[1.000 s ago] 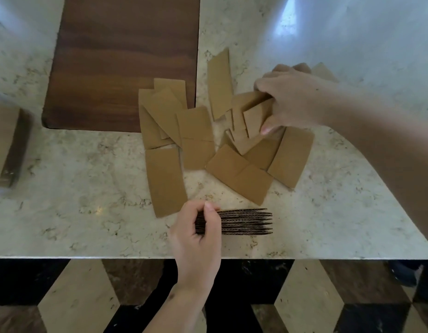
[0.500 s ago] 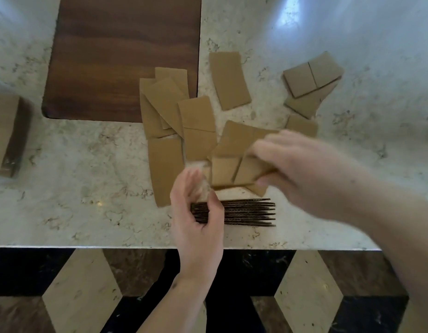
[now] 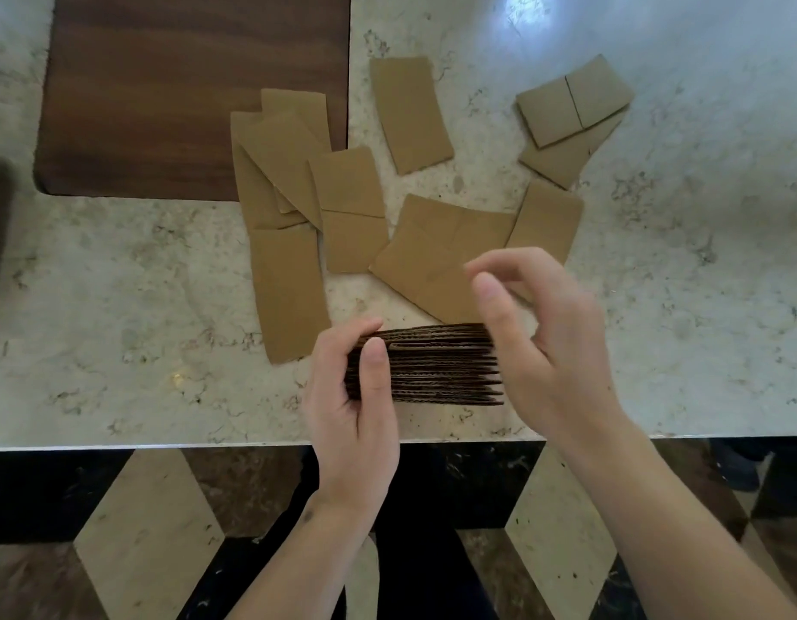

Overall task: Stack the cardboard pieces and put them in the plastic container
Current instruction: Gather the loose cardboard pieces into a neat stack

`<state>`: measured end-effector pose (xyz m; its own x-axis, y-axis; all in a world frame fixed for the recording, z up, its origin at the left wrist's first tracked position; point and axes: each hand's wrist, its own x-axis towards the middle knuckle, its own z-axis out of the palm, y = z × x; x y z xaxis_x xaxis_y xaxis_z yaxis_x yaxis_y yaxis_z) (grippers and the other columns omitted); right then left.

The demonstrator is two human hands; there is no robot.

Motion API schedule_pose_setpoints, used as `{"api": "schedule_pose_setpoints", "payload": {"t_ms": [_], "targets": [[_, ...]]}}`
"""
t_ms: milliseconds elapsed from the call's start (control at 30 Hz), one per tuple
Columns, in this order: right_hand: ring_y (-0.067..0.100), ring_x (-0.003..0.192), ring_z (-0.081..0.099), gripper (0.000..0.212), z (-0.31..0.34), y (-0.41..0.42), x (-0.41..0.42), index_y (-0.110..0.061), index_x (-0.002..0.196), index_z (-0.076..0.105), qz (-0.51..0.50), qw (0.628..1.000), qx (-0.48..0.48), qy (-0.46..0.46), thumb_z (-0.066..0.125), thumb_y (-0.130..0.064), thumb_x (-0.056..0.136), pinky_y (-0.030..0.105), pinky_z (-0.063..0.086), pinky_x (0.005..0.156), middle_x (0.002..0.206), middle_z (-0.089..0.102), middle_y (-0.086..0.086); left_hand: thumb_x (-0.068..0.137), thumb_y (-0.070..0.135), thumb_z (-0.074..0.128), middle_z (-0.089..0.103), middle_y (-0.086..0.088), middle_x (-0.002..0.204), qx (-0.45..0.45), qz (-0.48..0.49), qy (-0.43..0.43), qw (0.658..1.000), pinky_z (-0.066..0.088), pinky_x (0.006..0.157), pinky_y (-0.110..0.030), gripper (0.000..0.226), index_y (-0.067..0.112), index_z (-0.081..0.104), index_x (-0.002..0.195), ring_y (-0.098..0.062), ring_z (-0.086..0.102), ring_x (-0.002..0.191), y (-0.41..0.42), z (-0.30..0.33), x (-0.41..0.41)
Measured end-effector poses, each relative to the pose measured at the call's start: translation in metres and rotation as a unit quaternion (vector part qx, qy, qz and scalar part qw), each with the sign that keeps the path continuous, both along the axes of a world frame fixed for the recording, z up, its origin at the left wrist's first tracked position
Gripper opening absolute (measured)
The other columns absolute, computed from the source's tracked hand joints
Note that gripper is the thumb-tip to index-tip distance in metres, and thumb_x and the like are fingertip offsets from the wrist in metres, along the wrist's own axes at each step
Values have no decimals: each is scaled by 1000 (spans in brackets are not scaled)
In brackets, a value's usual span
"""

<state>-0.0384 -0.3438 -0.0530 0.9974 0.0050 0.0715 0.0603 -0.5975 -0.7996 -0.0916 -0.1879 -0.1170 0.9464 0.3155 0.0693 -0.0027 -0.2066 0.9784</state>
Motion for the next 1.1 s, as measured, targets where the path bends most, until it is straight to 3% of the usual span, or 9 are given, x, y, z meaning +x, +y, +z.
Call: {"api": "schedule_pose_setpoints", "payload": {"t_ms": [100,167,233,267,400,600,700,900,1100], "targets": [[2,105,69,28,-9,-5,-18,-28,109,68,-149,976,135,79,45,-41,100,21,53,93,104,74,-12,113,54,41,66,22,110,-14,4,2,1000,47,89,-13,35,28,63,119,5,64,101,-1,3,1],[4,115,67,35,-14,3,-33,-30,117,67,-175,941,250,145,46,-49,96,22,52,98,117,74,-11,111,54,45,67,18,107,-29,7,6,1000,48,88,-14,33,28,65,113,3,65,100,-2,5,1],[6,117,67,36,-18,21,-48,-27,122,67,-168,933,284,147,52,-45,94,21,54,96,121,72,-10,109,47,55,69,21,104,-61,16,9,998,51,86,-15,18,33,65,107,1,67,97,-5,9,2],[7,113,68,33,-20,31,-53,-25,121,68,-170,933,288,133,57,-39,93,21,56,91,120,72,-9,106,41,60,71,21,101,-79,23,16,996,52,83,-15,6,38,65,105,1,68,95,-6,11,3],[8,104,68,32,-30,51,-62,-16,119,67,-231,928,290,45,66,-21,88,16,53,87,117,72,-6,98,27,68,73,21,94,-85,71,29,993,54,78,-11,13,39,63,96,3,71,87,-9,16,8],[5,95,69,11,-36,52,-60,-16,101,69,-266,919,288,41,63,-23,95,15,52,83,102,74,-7,106,12,55,77,8,103,-73,59,58,994,57,96,-28,20,24,70,101,-15,74,107,-8,15,0],[6,82,68,10,-33,50,-53,-24,88,67,-303,907,290,32,66,-27,97,19,54,75,88,73,-2,109,14,51,78,8,105,-66,43,29,996,57,92,-23,22,20,72,107,-16,75,105,-5,22,1],[1,81,64,11,-38,53,-49,-15,90,65,-213,952,212,54,59,-16,100,10,47,72,88,67,-6,107,23,46,76,10,107,-42,20,39,998,53,92,-17,23,25,68,102,-5,73,106,1,13,4],[5,74,64,13,-20,27,-34,-19,89,67,-230,952,186,79,61,-25,99,17,52,65,81,68,-4,109,29,44,75,23,103,-31,17,57,998,50,86,-12,26,29,69,101,-5,72,102,4,8,1]]}}
